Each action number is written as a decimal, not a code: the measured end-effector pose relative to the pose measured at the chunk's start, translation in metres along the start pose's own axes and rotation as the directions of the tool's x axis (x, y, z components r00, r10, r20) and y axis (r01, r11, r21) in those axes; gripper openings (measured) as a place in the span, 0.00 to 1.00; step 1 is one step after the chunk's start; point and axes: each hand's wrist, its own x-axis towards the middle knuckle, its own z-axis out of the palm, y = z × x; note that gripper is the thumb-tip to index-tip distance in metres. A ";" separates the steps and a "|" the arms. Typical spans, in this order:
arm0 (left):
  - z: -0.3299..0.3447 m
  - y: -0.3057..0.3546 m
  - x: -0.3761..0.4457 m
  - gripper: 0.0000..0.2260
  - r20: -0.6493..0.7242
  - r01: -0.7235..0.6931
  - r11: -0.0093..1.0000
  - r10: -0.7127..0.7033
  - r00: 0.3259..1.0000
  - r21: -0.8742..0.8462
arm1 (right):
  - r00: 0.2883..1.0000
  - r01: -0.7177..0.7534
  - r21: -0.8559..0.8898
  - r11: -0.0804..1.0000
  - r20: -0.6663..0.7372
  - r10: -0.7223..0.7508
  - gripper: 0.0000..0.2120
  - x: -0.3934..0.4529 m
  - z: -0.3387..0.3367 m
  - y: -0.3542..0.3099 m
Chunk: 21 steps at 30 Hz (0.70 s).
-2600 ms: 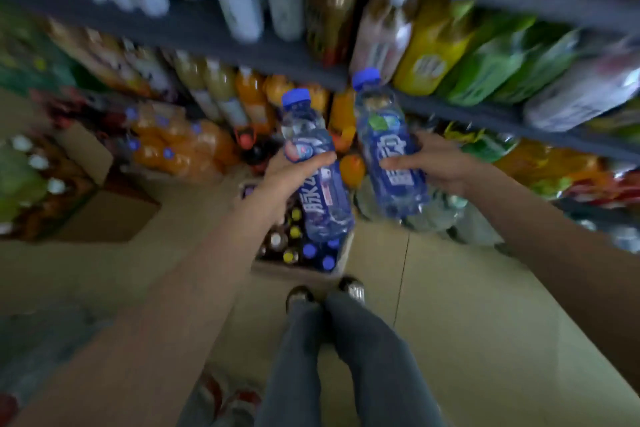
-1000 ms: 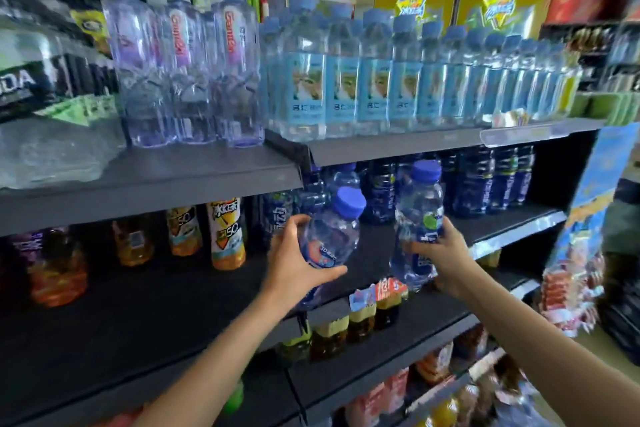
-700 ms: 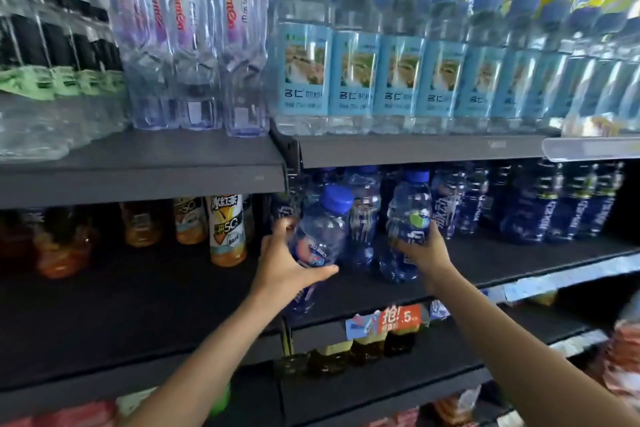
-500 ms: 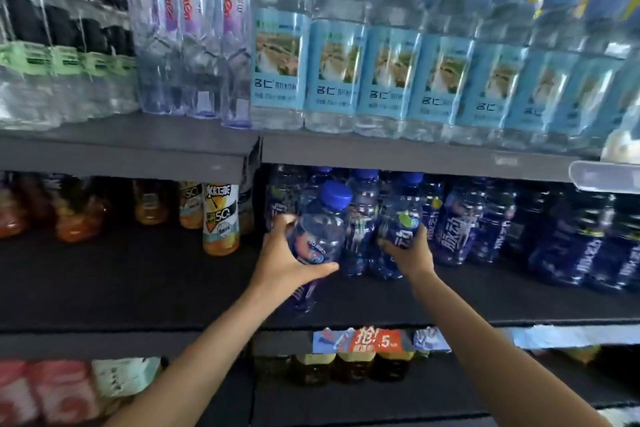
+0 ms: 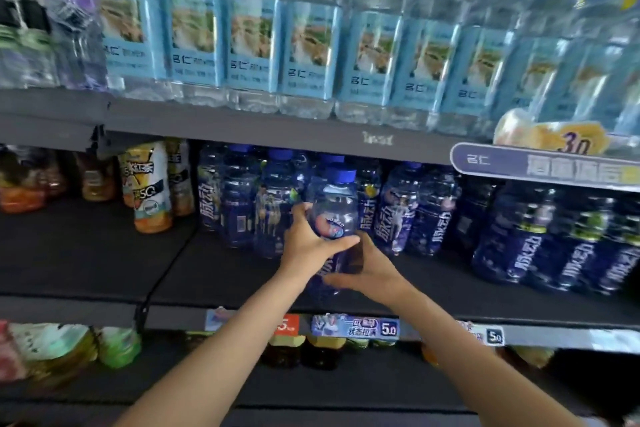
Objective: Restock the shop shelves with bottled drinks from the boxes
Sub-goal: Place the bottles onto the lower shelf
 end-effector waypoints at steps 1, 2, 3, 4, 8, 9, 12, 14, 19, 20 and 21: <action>0.010 0.003 0.002 0.34 -0.012 0.007 1.000 -0.007 1.000 0.031 | 0.995 -0.018 -0.028 0.999 -0.100 0.015 0.34 0.001 0.001 0.005; 0.019 0.005 0.003 0.33 -0.010 -0.003 0.998 0.004 1.000 0.066 | 0.983 -0.036 -0.037 0.999 -0.181 0.029 0.34 0.002 0.003 0.011; 0.026 0.008 0.003 0.32 0.006 -0.032 0.995 0.031 0.999 0.097 | 0.970 -0.053 -0.026 0.998 -0.239 0.046 0.33 0.004 0.004 0.015; 0.030 0.011 0.003 0.31 0.036 -0.055 0.990 0.051 0.998 0.131 | 0.957 -0.072 -0.004 0.997 -0.280 0.068 0.31 0.006 0.003 0.019; 0.021 0.011 0.000 0.27 0.105 -0.228 0.925 0.205 0.973 0.304 | 0.911 -0.154 -0.044 0.987 -0.393 0.125 0.21 0.016 -0.004 0.029; 0.016 0.006 -0.002 0.24 0.112 -0.255 0.899 0.230 0.967 0.357 | 0.896 -0.190 -0.071 0.979 -0.420 0.143 0.21 0.019 -0.007 0.031; -0.002 -0.013 -0.009 0.17 0.123 -0.228 0.871 0.194 0.973 0.435 | 0.869 -0.250 -0.136 0.959 -0.469 0.160 0.23 0.027 -0.013 0.034; -0.014 -0.025 -0.018 0.15 0.106 -0.211 0.871 0.183 0.977 0.443 | 0.850 -0.206 -0.118 0.971 -0.513 0.118 0.27 0.030 -0.012 0.029; -0.063 -0.043 -0.044 0.10 -0.059 -0.199 0.868 0.253 0.966 0.456 | 0.661 0.101 -0.170 0.980 -0.725 -0.194 0.24 0.018 0.033 -0.007; -0.077 -0.046 -0.050 0.10 -0.090 -0.186 0.866 0.255 0.963 0.464 | 0.664 0.198 -0.193 0.961 -0.695 -0.276 0.23 0.015 0.046 -0.019; -0.093 -0.049 -0.056 0.10 -0.116 -0.174 0.865 0.257 0.959 0.471 | 0.678 0.292 -0.208 0.934 -0.644 -0.355 0.22 0.012 0.061 -0.033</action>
